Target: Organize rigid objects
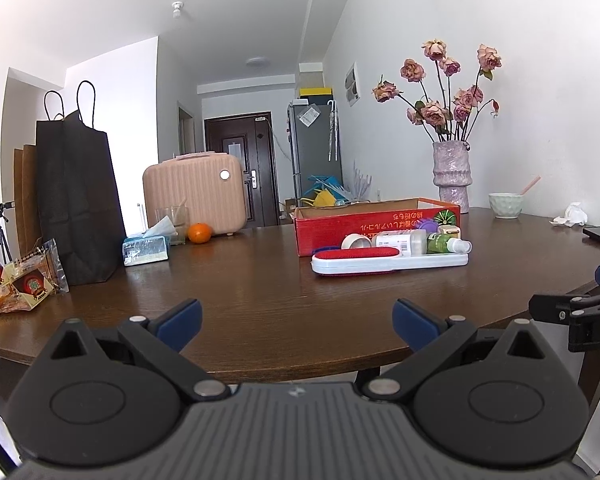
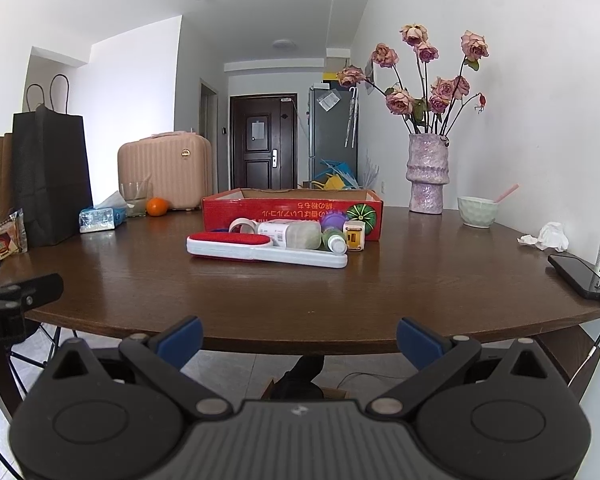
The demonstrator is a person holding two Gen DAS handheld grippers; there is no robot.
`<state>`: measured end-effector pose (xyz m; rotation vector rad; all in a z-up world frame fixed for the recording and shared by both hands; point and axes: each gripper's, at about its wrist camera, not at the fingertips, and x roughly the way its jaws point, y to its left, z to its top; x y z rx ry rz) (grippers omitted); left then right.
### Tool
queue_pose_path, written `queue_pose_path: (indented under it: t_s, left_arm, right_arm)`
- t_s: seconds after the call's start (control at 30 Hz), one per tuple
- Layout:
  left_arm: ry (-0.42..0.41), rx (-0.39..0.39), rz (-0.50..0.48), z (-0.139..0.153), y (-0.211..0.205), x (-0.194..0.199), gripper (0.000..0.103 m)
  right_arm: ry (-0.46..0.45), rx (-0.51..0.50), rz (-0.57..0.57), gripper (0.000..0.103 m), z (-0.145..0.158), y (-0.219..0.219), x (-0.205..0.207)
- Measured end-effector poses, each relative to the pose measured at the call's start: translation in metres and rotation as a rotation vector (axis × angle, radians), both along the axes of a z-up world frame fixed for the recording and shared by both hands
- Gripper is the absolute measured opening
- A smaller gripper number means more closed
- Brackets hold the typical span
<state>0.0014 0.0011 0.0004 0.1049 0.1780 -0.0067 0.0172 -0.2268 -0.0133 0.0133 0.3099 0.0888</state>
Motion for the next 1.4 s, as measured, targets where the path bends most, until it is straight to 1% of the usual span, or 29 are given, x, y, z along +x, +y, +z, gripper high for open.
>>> queue_pose_path:
  t_s: [0.37,1.4]
  left_arm:
    - [-0.006,0.005,0.0,-0.0003,-0.0011,-0.0001,0.103]
    - [0.017,0.004,-0.011,-0.0034,-0.0013,0.0031,0.103]
  right_arm:
    - [0.002,0.0,-0.001,0.103,-0.0007,-0.0003,0.0001]
    - [0.007,-0.001,-0.004,0.103,-0.0057,-0.0014,-0.0013]
